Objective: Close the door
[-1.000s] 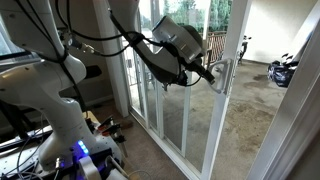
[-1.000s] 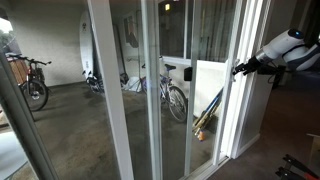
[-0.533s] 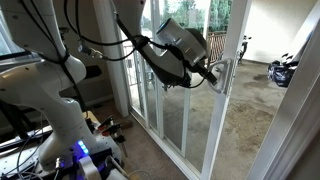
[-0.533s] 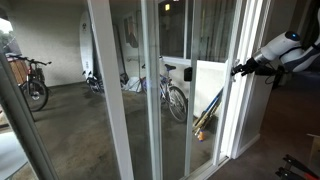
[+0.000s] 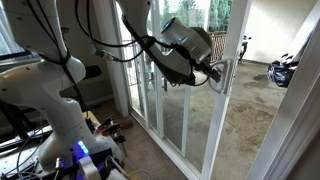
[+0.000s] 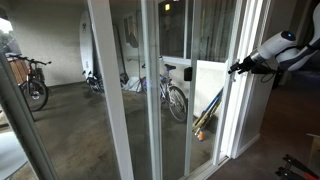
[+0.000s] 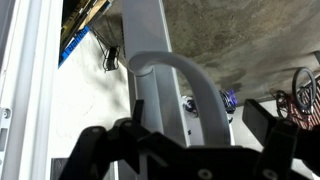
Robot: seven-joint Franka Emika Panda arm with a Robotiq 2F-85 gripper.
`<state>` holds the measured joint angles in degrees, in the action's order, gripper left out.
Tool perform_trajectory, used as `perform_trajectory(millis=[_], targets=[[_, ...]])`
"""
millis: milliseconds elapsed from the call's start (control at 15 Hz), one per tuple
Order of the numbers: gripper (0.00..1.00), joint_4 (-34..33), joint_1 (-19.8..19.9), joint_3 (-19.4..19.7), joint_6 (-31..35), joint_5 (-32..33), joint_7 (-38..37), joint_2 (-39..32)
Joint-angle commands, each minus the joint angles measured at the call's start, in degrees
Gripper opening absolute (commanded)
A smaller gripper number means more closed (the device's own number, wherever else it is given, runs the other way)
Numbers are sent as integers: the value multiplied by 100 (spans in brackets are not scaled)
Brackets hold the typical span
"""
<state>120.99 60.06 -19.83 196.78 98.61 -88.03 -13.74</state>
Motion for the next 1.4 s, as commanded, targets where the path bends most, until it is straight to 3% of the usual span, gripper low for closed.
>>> perform_trajectory(millis=[0, 200, 533, 667, 733, 800, 1000, 1333], targets=[[100, -335, 8, 264, 36, 173, -156, -207], [100, -554, 80, 398, 142, 500, -289, -355], [100, -651, -143, 935, 156, 2100, -595, -499], [100, -786, -163, 1226, 267, 2358, -655, -550], [100, -832, 115, 1083, 206, 2355, -693, -632], [100, -863, 664, 643, 104, 2274, -652, -748], [100, -1192, 1331, 364, 147, 2505, -614, -1014], [100, -1234, 422, 793, 104, 2437, -1040, -733]])
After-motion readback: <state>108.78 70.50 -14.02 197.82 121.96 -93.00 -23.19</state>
